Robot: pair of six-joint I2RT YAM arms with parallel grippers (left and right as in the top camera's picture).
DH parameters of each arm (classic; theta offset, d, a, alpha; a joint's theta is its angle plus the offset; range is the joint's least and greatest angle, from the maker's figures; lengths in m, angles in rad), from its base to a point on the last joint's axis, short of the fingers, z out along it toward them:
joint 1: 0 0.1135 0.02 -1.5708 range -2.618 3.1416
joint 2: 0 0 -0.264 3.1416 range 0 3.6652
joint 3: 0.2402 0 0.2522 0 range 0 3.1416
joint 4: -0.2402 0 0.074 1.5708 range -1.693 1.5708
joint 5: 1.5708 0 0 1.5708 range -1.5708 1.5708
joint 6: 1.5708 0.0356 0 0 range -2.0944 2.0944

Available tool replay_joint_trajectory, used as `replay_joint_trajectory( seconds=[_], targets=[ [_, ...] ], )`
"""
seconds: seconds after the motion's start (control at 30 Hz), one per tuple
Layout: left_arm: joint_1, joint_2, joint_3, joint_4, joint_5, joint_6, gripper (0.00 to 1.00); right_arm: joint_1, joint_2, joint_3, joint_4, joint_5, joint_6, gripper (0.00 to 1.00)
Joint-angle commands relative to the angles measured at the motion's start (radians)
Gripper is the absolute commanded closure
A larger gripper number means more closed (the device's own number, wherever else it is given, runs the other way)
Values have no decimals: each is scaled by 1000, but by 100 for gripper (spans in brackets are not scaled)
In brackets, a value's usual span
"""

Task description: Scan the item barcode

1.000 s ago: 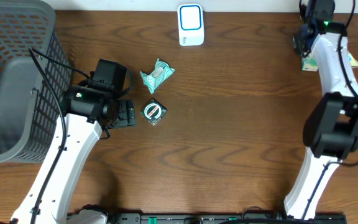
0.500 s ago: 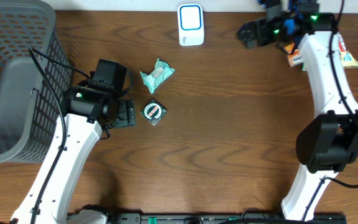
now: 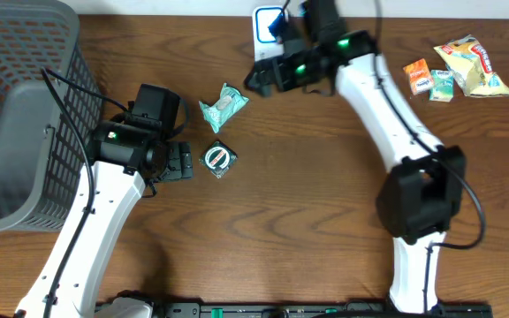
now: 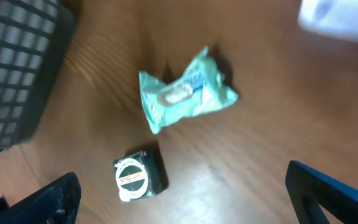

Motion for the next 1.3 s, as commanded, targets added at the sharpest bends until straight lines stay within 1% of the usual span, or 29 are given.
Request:
replay_joint_trajectory(
  seconds=[0.0, 0.03, 0.07, 0.13, 0.17, 0.2, 0.23, 0.3, 0.43, 0.53, 0.73, 0.8, 0.87, 0.93, 0.97, 1.0, 1.13, 1.17, 1.2, 1.27],
  targets=[
    [3, 4, -1, -3, -10, -2, 3, 53, 11, 5, -5, 100, 102, 1],
    [3, 4, -1, -3, -10, -2, 2, 64, 11, 4, -1, 118, 122, 1],
    [3, 4, -1, -3, -9, -2, 2, 77, 14, 3, 5, 153, 179, 1],
    [3, 4, -1, -3, -10, -2, 2, 101, 20, 3, 18, 230, 326, 6],
    [3, 4, -1, -3, -9, -2, 2, 111, 24, 3, 27, 261, 377, 9],
    [3, 4, -1, -3, -10, -2, 2, 122, 28, 3, 40, 296, 428, 10],
    [3, 4, -1, -3, -10, -2, 2, 131, 36, 3, 53, 322, 464, 10],
    [3, 4, -1, -3, -10, -2, 2, 148, 49, 3, 86, 361, 531, 5],
    [3, 4, -1, -3, -9, -2, 2, 176, 96, 3, 180, 371, 640, 4],
    [3, 4, -1, -3, -10, -2, 2, 190, 145, 3, 246, 370, 702, 5],
    [3, 4, -1, -3, -10, -2, 2, 218, 248, 3, 357, 366, 721, 11],
    [3, 4, -1, -3, -10, -2, 2, 230, 278, 3, 375, 365, 722, 17],
    [3, 4, -1, -3, -9, -2, 2, 238, 303, 3, 379, 376, 722, 19],
    [3, 4, -1, -3, -10, -2, 2, 243, 319, 3, 369, 409, 721, 23],
    [3, 4, -1, -3, -9, -2, 2, 244, 321, 3, 355, 437, 721, 26],
    [3, 4, -1, -3, -10, -2, 2, 243, 323, 3, 315, 499, 721, 34],
    [3, 4, -1, -3, -10, -2, 2, 232, 312, 4, 251, 528, 689, 39],
    [3, 4, -1, -3, -10, -2, 2, 227, 305, 4, 228, 528, 675, 42],
    [3, 4, -1, -3, -9, -2, 2, 222, 298, 4, 204, 529, 658, 45],
    [3, 4, -1, -3, -10, -2, 2, 210, 281, 4, 156, 528, 626, 56]
  ],
)
